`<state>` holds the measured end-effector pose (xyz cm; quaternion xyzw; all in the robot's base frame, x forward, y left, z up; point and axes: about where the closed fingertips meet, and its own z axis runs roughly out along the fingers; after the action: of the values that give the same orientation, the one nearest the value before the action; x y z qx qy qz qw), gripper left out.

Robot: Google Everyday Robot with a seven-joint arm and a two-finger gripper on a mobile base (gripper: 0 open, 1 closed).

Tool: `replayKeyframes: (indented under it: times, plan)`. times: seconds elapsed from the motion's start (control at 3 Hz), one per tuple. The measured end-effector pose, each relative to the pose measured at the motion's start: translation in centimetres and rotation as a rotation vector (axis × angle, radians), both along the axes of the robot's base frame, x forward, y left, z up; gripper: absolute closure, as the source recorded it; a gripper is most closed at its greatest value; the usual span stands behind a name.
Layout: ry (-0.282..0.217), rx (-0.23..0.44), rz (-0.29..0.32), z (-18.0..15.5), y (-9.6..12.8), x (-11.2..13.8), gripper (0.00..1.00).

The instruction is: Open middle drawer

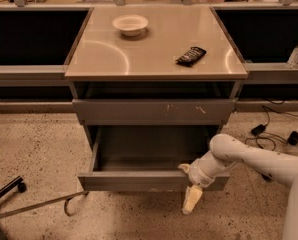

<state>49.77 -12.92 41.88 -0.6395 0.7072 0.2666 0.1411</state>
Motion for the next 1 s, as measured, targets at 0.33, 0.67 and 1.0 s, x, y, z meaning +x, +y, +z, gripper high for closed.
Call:
replayKeyframes:
  times: [0.33,0.67,1.0]
  plan:
    - [0.023,-0.008,0.013,-0.5,0.4,-1.1,0.00]
    - [0.023,-0.008,0.013,-0.3,0.4,-1.1,0.00]
    - [0.052,0.007,0.010,0.2,0.6,-3.4,0.00]
